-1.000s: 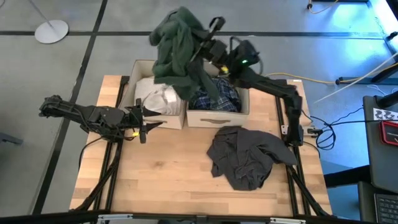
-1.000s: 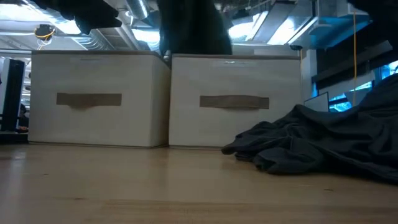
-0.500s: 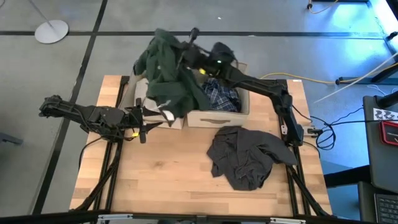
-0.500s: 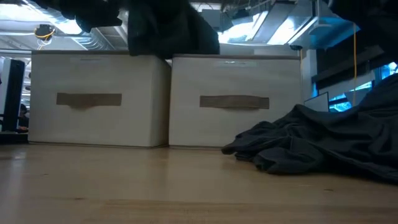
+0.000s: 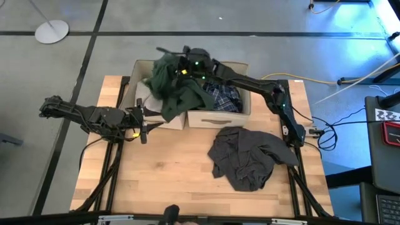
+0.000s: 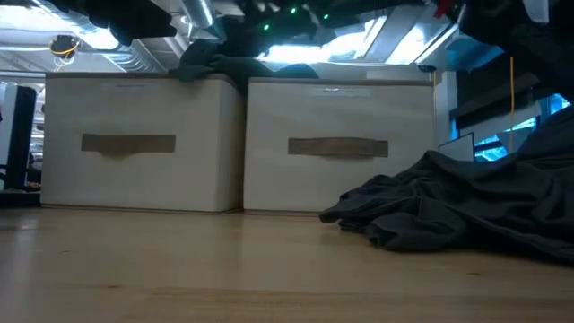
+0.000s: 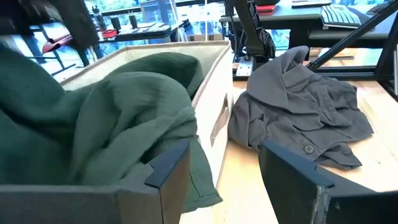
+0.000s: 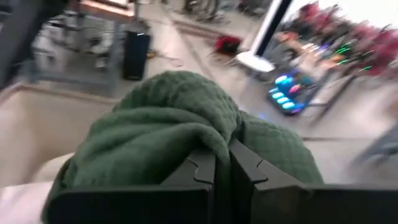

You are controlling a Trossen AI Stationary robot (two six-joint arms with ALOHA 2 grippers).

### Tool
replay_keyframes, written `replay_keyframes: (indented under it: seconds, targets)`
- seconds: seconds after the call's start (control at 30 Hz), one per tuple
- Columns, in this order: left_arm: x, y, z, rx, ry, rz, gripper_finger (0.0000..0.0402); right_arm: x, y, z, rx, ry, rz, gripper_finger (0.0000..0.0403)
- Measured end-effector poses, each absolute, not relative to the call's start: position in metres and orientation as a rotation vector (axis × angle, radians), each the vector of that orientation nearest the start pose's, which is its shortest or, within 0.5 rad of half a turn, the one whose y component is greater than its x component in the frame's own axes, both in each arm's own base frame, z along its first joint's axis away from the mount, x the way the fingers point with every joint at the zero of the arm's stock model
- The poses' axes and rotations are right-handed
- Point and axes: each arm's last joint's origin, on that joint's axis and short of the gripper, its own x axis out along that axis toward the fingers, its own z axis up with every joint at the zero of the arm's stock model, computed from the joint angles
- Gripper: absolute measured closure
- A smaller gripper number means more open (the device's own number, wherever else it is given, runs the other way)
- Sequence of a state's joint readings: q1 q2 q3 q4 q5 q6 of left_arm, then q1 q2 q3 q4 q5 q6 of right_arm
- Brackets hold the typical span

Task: Sort clothes
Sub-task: Put the green polo shirt into the left laundry organizer

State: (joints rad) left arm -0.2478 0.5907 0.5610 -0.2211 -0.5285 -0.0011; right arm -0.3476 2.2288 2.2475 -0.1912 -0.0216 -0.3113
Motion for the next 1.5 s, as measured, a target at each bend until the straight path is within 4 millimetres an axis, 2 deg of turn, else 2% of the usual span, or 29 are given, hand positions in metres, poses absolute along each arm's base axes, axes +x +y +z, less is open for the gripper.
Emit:
replay_keyframes:
  seconds: [0.13, 0.4, 0.5, 0.63, 0.8, 0.93, 1.0, 1.13, 1.3, 1.4, 1.5]
  targets:
    - [0.137, -0.019, 0.280, 0.094, 0.235, 0.280, 0.0222, 0.503, -0.175, 0.334, -0.201, 0.258, -0.234, 0.0386]
    - [0.137, -0.019, 0.280, 0.098, 0.237, 0.279, 0.0222, 0.518, -0.177, 0.297, -0.110, 0.314, -0.233, 0.0386]
    - [0.137, -0.019, 0.280, 0.099, 0.237, 0.279, 0.0222, 0.519, -0.178, 0.295, -0.063, 0.310, -0.242, 0.0374]
    - [0.136, -0.019, 0.279, 0.100, 0.244, 0.279, 0.0222, 0.520, -0.176, 0.297, -0.058, 0.296, -0.240, 0.0321]
    - [0.136, -0.019, 0.278, 0.103, 0.252, 0.279, 0.0222, 0.515, -0.169, 0.314, -0.070, 0.307, -0.248, 0.0235]
    - [0.136, -0.019, 0.276, 0.100, 0.269, 0.280, 0.0222, 0.502, -0.162, 0.345, -0.126, 0.356, -0.269, 0.0187]
    - [0.136, -0.019, 0.277, 0.100, 0.268, 0.280, 0.0222, 0.489, -0.157, 0.362, -0.145, 0.363, -0.291, 0.0174]
    - [0.136, -0.019, 0.277, 0.099, 0.264, 0.280, 0.0222, 0.463, -0.143, 0.399, -0.157, 0.379, -0.291, 0.0162]
    - [0.136, -0.019, 0.278, 0.097, 0.258, 0.280, 0.0222, 0.433, -0.118, 0.424, -0.155, 0.469, -0.260, 0.0165]
    - [0.136, -0.019, 0.278, 0.092, 0.258, 0.281, 0.0222, 0.417, -0.104, 0.433, -0.172, 0.542, -0.283, 0.0166]
    - [0.136, -0.019, 0.278, 0.089, 0.257, 0.281, 0.0222, 0.407, -0.096, 0.425, -0.183, 0.690, -0.301, 0.0166]
